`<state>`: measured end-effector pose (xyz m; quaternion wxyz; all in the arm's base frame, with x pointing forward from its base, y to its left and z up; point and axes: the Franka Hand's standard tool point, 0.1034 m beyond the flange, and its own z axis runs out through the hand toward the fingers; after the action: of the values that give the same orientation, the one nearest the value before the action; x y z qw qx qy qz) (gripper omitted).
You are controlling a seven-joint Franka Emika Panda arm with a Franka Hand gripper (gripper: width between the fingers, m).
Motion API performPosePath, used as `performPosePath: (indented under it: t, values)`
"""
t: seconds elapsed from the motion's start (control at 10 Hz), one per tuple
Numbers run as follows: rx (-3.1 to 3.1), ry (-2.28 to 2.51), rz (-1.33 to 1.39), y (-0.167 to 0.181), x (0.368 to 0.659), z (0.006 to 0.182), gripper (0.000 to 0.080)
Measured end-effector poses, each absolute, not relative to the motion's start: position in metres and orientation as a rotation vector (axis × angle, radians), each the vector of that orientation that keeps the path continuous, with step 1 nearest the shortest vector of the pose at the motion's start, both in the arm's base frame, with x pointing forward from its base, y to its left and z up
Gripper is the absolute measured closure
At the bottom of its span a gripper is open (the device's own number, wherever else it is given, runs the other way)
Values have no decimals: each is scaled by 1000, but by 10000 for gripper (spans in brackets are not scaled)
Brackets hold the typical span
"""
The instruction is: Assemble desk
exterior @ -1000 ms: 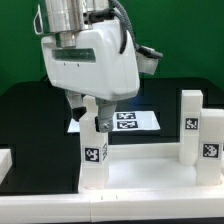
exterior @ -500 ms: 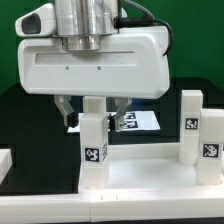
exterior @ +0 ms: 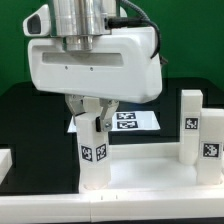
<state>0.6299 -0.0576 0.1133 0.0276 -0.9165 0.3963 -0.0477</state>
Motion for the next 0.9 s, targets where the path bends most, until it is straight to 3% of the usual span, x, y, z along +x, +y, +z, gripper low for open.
performPosePath:
  t: [0.4, 0.9]
  values:
    - [-2135, 2167, -11, -52, 626, 113, 515]
    - [-1778, 2467, 21, -51, 627, 112, 515]
